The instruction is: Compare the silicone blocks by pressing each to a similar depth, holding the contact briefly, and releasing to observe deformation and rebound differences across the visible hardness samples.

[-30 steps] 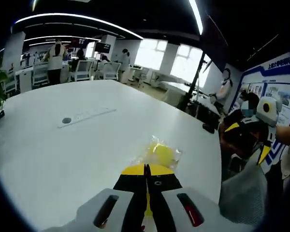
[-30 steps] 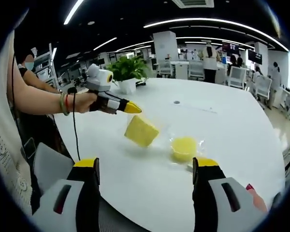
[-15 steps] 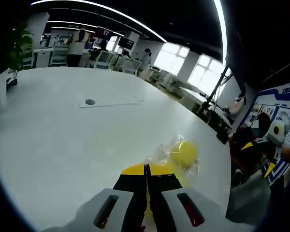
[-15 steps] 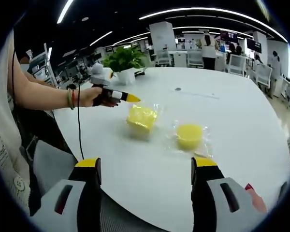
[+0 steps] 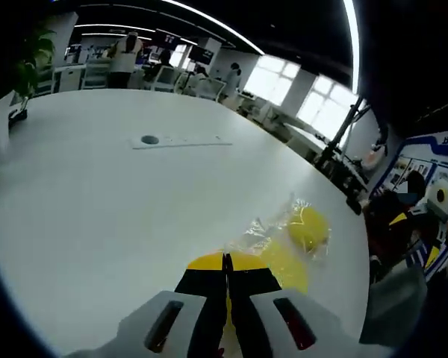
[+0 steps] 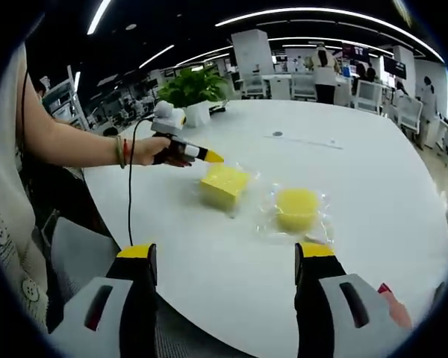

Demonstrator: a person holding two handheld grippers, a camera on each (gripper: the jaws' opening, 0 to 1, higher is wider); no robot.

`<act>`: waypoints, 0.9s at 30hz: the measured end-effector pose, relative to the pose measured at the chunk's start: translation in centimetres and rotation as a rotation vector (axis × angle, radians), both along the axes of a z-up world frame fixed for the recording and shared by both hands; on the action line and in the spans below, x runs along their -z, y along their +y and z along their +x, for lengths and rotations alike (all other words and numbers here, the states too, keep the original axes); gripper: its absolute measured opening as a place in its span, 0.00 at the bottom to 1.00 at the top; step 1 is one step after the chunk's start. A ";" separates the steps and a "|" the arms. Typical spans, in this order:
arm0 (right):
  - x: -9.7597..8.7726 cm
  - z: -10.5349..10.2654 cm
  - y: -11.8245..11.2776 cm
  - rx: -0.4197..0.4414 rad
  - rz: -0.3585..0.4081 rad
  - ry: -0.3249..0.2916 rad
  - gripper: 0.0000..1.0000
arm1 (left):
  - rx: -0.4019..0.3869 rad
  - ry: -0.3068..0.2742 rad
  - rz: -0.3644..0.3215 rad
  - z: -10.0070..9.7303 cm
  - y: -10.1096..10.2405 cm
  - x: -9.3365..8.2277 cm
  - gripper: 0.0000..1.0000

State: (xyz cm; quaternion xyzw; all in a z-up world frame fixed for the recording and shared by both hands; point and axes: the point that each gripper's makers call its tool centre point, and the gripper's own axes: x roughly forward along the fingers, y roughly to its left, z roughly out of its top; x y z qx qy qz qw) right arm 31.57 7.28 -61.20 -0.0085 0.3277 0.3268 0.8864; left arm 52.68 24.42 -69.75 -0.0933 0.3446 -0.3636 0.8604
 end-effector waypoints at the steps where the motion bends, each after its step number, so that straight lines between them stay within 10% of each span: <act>1: 0.1 0.0 -0.1 0.002 -0.001 0.003 0.70 | 0.001 0.000 0.004 0.1 0.0 0.2 0.00; 27: 0.4 0.1 -0.1 -0.002 0.007 0.010 0.67 | -0.009 -0.029 0.092 0.0 0.4 1.5 0.06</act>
